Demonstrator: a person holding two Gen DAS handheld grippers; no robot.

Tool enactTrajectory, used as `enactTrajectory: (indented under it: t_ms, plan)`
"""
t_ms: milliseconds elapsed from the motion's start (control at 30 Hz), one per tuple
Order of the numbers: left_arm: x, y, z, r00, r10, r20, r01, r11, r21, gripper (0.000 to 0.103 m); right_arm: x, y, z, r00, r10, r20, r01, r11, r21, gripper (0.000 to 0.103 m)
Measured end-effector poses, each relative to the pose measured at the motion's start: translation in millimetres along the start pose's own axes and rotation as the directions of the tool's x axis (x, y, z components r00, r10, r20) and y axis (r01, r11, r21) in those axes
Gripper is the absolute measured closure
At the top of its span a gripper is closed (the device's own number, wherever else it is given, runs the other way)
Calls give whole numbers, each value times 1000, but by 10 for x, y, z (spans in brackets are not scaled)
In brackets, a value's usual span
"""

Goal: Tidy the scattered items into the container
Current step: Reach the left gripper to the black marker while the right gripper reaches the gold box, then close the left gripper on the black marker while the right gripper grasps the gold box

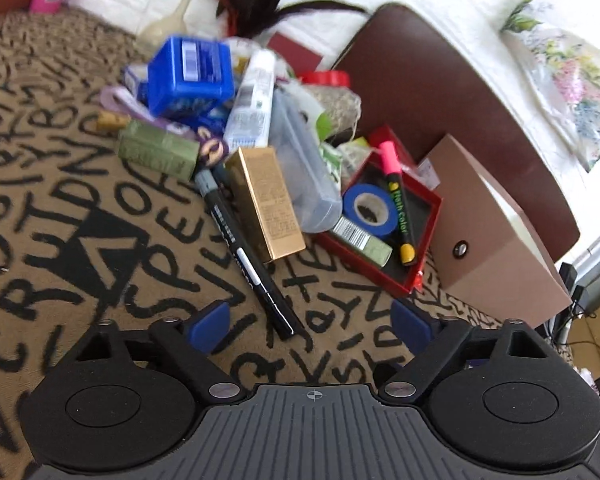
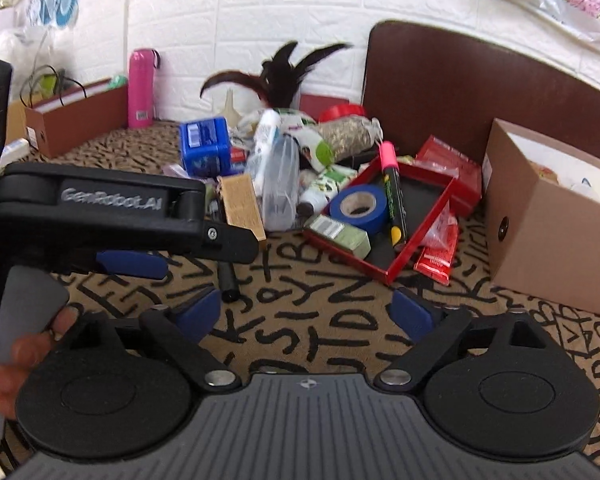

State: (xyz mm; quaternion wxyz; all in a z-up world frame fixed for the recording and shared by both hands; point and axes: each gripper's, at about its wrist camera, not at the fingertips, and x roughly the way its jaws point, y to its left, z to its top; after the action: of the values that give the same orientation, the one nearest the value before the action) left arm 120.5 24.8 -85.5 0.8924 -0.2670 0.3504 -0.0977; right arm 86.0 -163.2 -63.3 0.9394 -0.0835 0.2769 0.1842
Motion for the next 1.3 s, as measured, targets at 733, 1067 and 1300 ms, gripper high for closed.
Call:
enactTrajectory:
  t_ms: [733,1067,1300]
  plan:
    - [-18,405,174,992,128,-3,-127,990,53,85,808,279,169,988,127,-89,-124,992,34,43]
    - [-2,510,229,994,110,14,-110,993,30,70,1051,399,324,989,123,-83,-125,992,-10,65]
    - [-70,492,169,994,109,-17,-108,992,64,91,927,408,280,987,134,-92,-136,990,-19,70]
